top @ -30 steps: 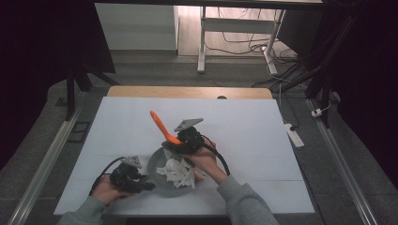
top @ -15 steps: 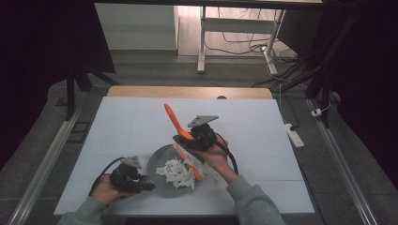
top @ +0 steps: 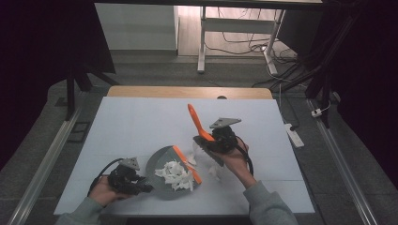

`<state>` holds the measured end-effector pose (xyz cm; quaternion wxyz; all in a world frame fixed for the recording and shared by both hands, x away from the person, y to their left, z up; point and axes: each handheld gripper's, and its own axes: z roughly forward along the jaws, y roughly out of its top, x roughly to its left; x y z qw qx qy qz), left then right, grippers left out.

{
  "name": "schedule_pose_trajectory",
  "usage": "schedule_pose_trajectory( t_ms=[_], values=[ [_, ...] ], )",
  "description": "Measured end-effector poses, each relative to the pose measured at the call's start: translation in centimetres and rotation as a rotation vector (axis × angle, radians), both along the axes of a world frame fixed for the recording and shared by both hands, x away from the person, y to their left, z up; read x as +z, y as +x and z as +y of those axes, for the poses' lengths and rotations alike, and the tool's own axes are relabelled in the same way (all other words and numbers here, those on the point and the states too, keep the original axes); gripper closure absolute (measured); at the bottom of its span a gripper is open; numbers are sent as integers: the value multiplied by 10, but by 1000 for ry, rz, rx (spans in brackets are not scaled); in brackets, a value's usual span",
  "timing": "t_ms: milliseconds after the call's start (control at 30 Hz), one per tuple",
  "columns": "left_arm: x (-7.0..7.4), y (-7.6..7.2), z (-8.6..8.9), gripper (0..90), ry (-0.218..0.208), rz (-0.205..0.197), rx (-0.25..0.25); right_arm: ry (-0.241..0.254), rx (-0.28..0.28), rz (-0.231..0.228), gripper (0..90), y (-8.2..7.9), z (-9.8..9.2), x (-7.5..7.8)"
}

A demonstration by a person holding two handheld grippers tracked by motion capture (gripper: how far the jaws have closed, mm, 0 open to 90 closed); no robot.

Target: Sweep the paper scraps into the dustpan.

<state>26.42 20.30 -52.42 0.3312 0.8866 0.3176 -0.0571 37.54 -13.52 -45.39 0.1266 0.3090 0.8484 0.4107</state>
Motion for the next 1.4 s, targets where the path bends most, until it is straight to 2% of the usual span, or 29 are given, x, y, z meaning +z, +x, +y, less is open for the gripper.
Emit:
schedule_pose_trajectory(
  t_ms=[133, 300, 367, 533, 700, 1000, 1400],
  values=[
    [0, -2, 0, 610, 1, -1, -10, 6, -62, 10, 702, 0, -21, 0],
    [0, -2, -1, 610, 0, 1, -20, -33, -142, 43, 702, -2, -41, -10],
    [0, -2, -1, 611, 0, 1, -22, -45, -169, 60, 702, -4, -48, -15],
    [0, -3, -2, 610, 2, 3, -28, -36, -213, 107, 702, -8, -54, -25],
    [0, -3, -3, 610, 2, 5, -34, -64, -220, 132, 702, -7, -46, -33],
    [0, -4, -4, 610, 1, 5, -31, -84, -181, 111, 703, -8, -16, -37],
    [-1, -4, -4, 610, 1, 5, -29, -61, -188, 122, 703, -4, 13, -40]
  ],
)
